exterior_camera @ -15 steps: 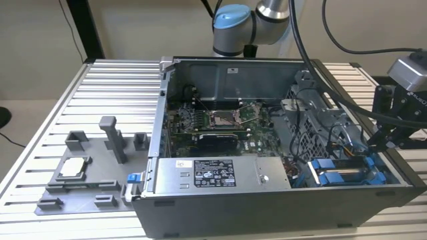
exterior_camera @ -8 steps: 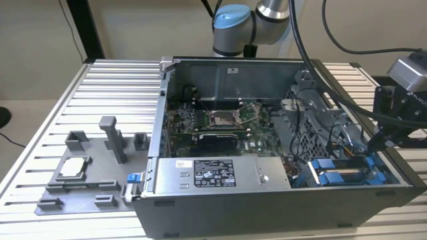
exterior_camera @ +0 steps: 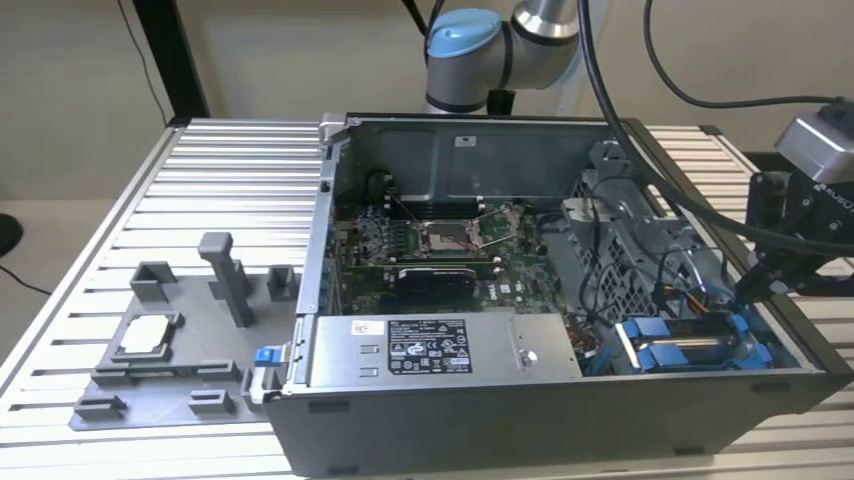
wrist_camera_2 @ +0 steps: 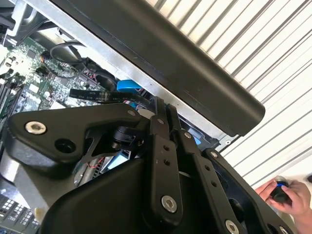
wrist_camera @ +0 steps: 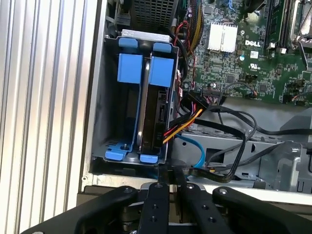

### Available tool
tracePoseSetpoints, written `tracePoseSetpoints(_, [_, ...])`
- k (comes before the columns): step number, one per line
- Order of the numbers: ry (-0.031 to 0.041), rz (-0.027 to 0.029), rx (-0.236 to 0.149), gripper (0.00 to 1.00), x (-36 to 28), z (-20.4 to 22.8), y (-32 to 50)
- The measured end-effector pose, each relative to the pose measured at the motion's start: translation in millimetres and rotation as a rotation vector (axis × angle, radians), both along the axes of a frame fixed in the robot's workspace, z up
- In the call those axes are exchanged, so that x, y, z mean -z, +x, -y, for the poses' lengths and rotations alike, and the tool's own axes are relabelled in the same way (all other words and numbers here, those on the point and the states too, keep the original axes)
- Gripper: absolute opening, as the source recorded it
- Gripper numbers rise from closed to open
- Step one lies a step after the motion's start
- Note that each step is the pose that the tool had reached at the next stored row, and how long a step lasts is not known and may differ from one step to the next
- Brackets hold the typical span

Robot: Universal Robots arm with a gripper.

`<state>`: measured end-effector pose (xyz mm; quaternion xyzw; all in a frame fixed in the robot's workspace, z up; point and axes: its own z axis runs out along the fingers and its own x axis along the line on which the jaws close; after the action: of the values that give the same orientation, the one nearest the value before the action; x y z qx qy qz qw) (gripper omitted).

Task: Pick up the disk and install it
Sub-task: 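Insert the second disk wire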

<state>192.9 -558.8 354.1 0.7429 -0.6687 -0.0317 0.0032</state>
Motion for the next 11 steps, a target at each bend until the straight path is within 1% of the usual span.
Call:
tracePoseSetpoints(5, [0.0001,0.0,0.0,0.0,0.0,0.0,0.0])
tracePoseSetpoints(7, [-0.0002,-0.0019,0.0,0.0,0.0,-0.1,-0.1])
tracePoseSetpoints(10, [-0.0001,-0.0028,0.0,0.0,0.1,-0.2,0.0])
tracePoseSetpoints(11, [0.0,-0.0045,0.0,0.0,0.1,-0.3,0.0])
